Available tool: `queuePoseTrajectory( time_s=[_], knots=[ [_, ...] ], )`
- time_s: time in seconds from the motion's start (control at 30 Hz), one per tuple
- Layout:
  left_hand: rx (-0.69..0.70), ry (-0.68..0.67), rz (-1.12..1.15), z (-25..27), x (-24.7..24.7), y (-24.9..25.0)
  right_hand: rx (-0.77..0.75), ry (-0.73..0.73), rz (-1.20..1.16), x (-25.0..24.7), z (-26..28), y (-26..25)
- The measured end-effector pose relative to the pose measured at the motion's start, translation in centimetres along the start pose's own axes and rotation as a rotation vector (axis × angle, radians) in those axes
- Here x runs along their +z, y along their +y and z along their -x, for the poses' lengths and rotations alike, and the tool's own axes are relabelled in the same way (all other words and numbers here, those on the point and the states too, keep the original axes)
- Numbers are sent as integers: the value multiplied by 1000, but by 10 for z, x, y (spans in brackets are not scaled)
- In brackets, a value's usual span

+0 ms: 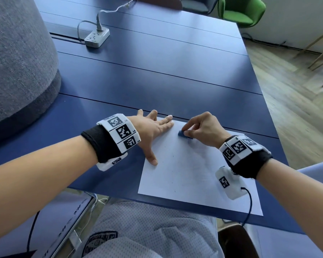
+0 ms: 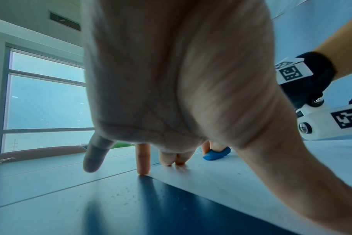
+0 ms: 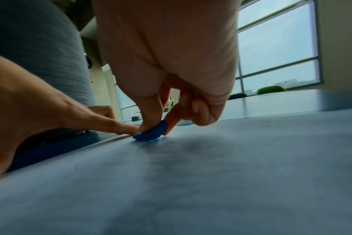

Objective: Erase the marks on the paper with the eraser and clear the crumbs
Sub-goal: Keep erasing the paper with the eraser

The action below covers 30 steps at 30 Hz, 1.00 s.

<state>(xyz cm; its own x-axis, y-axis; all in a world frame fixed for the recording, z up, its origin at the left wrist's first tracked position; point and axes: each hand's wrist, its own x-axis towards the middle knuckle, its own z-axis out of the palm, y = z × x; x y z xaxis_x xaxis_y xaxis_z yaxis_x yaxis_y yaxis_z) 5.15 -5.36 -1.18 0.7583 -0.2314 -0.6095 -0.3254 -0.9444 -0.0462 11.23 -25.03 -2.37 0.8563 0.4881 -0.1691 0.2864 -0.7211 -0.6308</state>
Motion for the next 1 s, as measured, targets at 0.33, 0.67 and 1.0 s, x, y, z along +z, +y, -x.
queuePoseTrajectory(
  time_s=[0.33,0.67,1.0],
  knots=[
    [-11,-4,10,-3,2,-1,-12,47,15,3,-12,-6],
    [-4,-1,7,-6,3,-3,-12,46,14,4,-13,-8],
    [-4,0,12,-4,2,-2,-60,-63,51,3,7,-4]
  ],
)
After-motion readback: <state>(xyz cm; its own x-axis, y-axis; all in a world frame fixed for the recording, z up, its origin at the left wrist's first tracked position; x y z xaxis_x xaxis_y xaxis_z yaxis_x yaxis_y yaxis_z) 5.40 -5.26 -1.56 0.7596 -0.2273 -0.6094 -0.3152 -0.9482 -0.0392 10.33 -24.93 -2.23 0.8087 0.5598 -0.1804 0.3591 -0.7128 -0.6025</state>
